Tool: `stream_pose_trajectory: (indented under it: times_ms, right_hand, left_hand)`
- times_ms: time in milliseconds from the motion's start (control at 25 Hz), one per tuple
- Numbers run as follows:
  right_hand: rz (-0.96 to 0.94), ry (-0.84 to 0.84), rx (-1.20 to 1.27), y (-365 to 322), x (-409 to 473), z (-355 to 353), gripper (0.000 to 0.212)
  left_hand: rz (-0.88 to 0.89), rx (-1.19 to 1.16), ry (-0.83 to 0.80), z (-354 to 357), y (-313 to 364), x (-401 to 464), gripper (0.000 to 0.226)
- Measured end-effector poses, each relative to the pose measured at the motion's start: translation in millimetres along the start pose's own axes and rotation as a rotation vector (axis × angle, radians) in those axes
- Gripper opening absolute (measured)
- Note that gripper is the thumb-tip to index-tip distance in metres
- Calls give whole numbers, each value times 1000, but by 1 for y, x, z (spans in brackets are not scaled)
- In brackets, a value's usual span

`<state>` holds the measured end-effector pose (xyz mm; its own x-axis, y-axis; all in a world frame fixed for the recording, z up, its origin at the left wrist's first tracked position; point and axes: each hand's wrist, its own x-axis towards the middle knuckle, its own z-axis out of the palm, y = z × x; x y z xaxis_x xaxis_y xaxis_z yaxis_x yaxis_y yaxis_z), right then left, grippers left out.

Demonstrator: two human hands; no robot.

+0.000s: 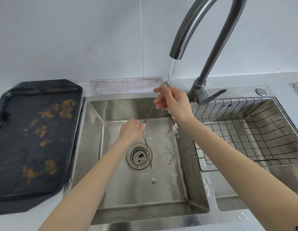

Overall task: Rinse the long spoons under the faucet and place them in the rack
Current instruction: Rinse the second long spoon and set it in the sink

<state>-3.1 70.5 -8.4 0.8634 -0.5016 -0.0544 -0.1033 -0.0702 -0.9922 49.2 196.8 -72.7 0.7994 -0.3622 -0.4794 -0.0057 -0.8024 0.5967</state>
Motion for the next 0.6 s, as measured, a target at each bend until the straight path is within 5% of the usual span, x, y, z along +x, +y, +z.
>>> stream_pose_trajectory:
  times_ms: [120,280,360,480,600]
  right_hand:
    - [-34,-3,-99,-5,-1,-2,25]
    - [-68,98,-294,-12,-1,-5,29]
    - [-89,143,-357,-14,-1,-9,31]
    - [-94,124,-351,-15,-3,-14,4]
    - [-92,108,-317,-15,-3,-17,12]
  left_hand:
    - [314,-16,80,-3,37,-8,29]
    - [430,104,312,-3,69,-20,32]
    - [473,75,304,1,74,-21,29]
    - [487,55,248,3,75,-16,28]
    - [494,102,178,4,75,-13,29]
